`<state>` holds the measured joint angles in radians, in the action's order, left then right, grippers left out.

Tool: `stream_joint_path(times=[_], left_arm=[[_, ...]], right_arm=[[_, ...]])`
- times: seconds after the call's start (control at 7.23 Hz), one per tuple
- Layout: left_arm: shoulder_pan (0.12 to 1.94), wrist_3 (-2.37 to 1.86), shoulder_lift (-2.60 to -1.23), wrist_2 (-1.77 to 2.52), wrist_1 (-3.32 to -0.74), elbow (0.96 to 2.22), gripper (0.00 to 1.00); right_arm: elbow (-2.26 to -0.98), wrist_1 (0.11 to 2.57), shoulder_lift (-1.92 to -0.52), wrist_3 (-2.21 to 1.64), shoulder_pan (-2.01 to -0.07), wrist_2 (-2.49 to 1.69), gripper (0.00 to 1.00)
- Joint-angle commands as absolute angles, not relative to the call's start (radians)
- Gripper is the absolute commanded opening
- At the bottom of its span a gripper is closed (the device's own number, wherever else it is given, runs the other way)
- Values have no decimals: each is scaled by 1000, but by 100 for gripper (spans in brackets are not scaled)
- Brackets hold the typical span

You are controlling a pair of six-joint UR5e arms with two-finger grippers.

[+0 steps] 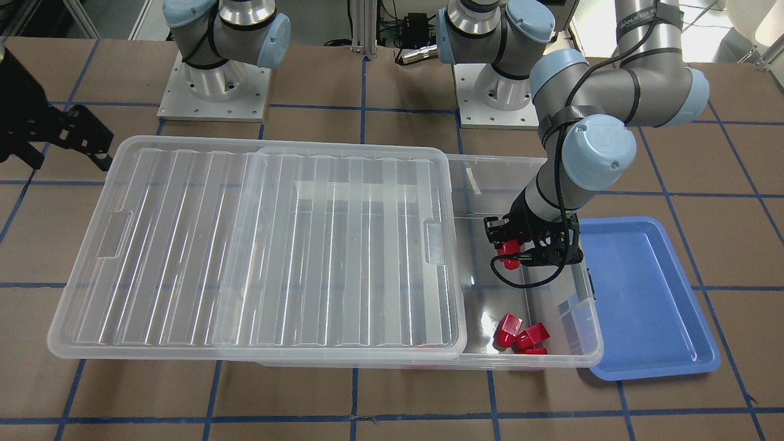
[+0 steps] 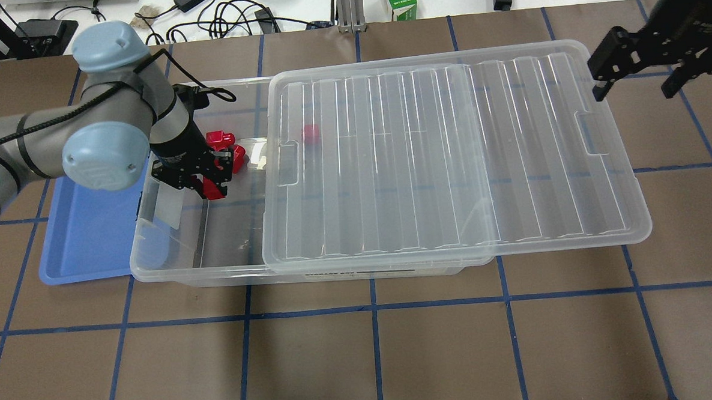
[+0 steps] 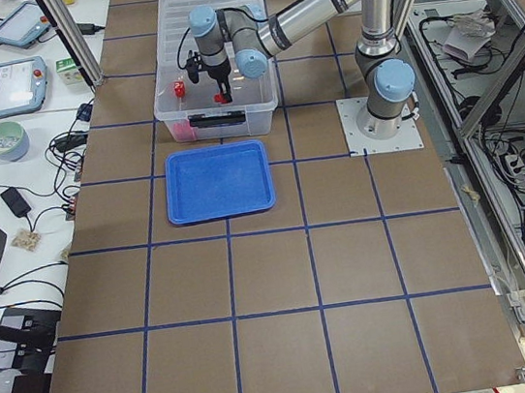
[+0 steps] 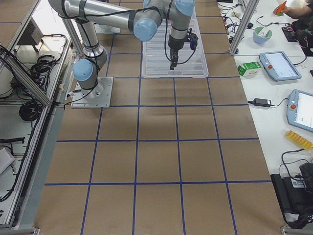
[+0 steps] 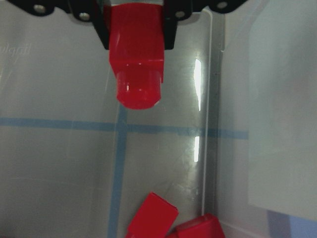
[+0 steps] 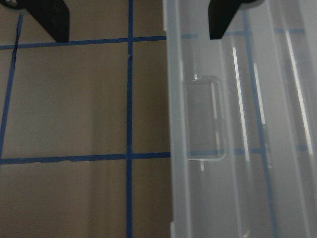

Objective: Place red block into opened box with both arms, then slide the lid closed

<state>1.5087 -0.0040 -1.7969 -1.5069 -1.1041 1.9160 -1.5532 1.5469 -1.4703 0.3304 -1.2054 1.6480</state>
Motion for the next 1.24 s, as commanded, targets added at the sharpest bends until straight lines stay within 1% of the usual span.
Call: stream_joint_path(times=[0.0,0.14,0.28,0.41,0.55,0.69,0.83,1.11], left_arm=[[1508,-2,-1833,-1496,-1063,1968,2],[1508,5,-1845,-1503,-1045,1973,3],[1508,6,-1856,-1505,-1040,1970,23],[1508,6,-1864,-1506,-1034,1971,57],[1508,8,-1862,-1506,-1029,1959,82],[1506,8,-1835,-1508,-1020,1935,100],[1508,6,-1818,-1511,-1067,1866,100],[1514,2,-1749,-1513,-1406,1632,100]], right_arm=[[-1559,1601,-1379,364,-1167,1689,100],[-1568,1611,-1370,382,-1167,1693,100],[-1581,1632,-1364,405,-1164,1695,100],[-1606,1675,-1365,411,-1154,1692,100],[-1649,1731,-1365,411,-1146,1689,100],[-1690,1779,-1367,413,-1146,1689,100],[-1701,1778,-1379,408,-1149,1681,100],[-1697,1773,-1388,396,-1193,1625,100]])
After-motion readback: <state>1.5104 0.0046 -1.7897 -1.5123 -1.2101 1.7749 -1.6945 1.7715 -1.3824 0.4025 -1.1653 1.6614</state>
